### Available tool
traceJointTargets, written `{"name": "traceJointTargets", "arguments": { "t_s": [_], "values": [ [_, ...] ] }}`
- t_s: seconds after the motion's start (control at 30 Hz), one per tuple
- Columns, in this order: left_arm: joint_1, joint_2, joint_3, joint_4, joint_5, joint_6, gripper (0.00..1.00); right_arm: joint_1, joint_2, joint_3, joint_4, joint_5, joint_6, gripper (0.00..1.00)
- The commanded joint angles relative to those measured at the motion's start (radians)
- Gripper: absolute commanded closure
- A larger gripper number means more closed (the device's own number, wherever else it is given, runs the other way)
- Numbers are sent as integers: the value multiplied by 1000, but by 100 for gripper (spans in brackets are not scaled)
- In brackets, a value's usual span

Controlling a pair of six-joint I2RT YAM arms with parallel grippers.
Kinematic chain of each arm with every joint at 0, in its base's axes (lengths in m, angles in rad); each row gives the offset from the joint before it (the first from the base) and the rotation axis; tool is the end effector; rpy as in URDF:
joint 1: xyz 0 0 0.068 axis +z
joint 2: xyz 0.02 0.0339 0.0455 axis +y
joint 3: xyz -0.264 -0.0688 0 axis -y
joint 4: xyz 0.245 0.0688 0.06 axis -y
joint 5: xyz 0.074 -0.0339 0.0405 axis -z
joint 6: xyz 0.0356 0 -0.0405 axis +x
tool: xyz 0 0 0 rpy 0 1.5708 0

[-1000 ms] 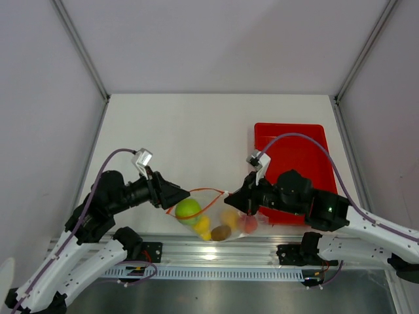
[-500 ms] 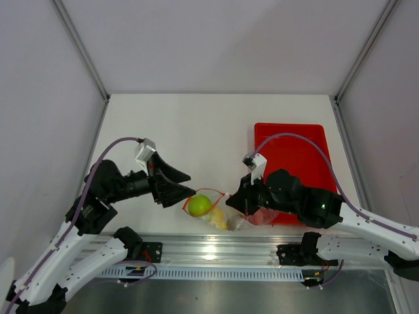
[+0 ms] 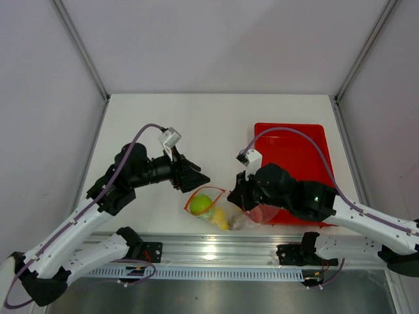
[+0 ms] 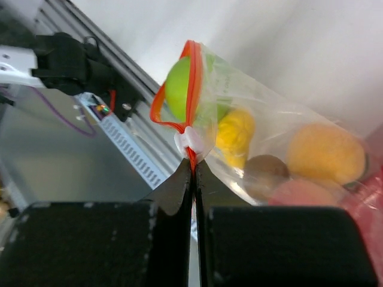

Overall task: Place the food in the zip-top bag and seal the zipper
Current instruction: Zip the zipper food storage bag at the center of the board.

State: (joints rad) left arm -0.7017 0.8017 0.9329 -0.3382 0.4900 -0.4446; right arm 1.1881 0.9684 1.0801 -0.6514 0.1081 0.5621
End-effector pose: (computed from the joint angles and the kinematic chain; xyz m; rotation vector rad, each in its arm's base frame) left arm 0.1225 -0.1255 0.3731 0.6244 1.8302 -1.2324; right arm 0.0786 0.1851 0.3618 -0.6268 2.1606 0.9001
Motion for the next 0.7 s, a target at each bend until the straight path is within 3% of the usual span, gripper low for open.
{"name": "traceJointTargets", "arguments": {
  "t_s": [0.0, 0.1, 0.2, 0.37, 0.5, 0.67],
  "values": [
    [-7, 72, 0, -5, -109, 49, 31, -42, 18, 49, -47, 70, -97, 100],
    [-5, 177, 36, -51, -137, 49, 51, -128, 27, 43, -42, 4, -160, 100],
    [-4, 188, 38, -56, -169, 24, 59, -198, 30, 41, -34, -36, -188, 100],
    [-4, 108, 21, -36, -223, 10, 43, -228, 44, 67, -51, -68, -174, 100],
    [-4, 61, 9, 4, -219, 27, 25, -229, 78, 112, -99, -85, -134, 100],
    [-5, 102, 34, 22, -61, 47, 21, -229, 122, 149, -120, -107, -110, 100]
  ]
}}
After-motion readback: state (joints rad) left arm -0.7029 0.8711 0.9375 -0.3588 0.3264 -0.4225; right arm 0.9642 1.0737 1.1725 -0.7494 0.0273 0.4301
